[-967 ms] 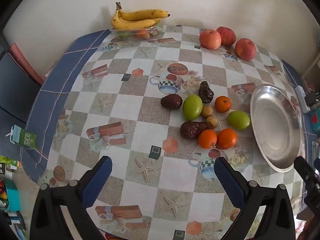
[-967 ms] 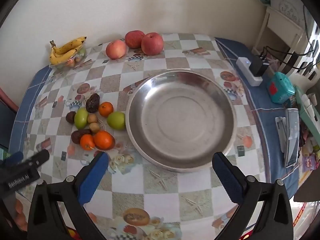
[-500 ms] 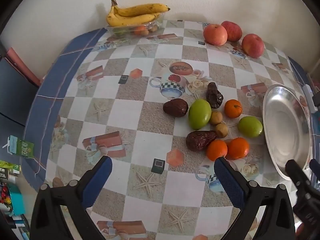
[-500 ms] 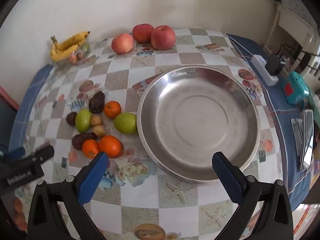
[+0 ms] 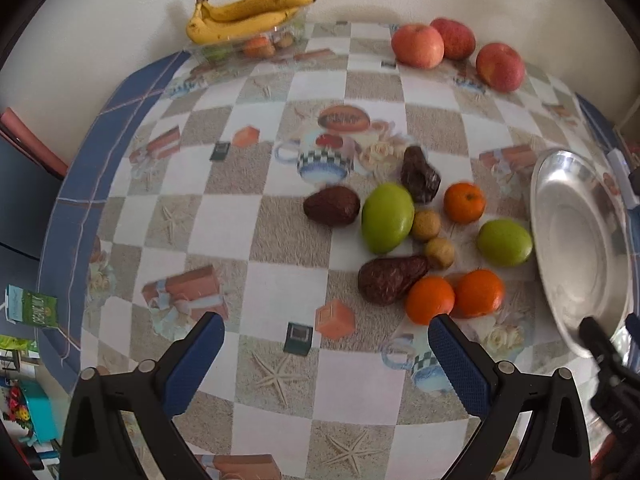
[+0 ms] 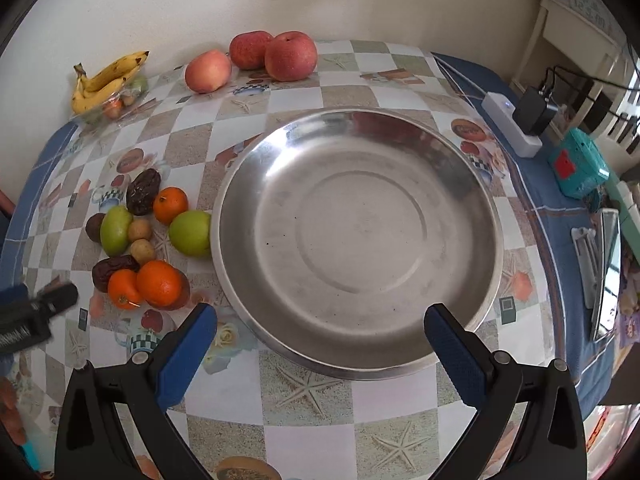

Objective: Organize fruits

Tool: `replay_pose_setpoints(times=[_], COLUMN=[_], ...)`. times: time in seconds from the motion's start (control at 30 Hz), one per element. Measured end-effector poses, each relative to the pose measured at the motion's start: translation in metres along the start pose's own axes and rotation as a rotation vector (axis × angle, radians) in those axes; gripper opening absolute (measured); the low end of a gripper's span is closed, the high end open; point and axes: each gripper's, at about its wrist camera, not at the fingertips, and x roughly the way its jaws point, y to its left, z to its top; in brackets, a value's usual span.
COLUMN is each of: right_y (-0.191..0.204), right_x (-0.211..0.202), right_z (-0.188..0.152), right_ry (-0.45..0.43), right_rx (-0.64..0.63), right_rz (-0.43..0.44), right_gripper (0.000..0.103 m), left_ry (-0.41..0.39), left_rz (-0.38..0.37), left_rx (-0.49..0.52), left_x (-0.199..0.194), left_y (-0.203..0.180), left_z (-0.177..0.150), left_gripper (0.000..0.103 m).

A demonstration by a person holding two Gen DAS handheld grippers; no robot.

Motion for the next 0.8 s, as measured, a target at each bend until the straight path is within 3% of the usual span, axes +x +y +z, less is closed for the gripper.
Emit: replay_pose_setpoints(times=[0.5,0.8], right_y=[0.000,0.000], right_x=[0.007,0.008], right_z=[-0.004,-0.006], right_ry=[0.028,0.038], right_rx=[0.016,0.018], right_rz=[0.010,0.014], right_gripper=[0.103,0.103], left_ry=[0.049,0.068], left_rz=[0.043,0.021], left_rx=[-0.035,-0.088], left_x=[0.020,0.026], left_y=[0.014,0.024], left_z=[-0.016,-0.016], left_gripper=[0.103,0.103])
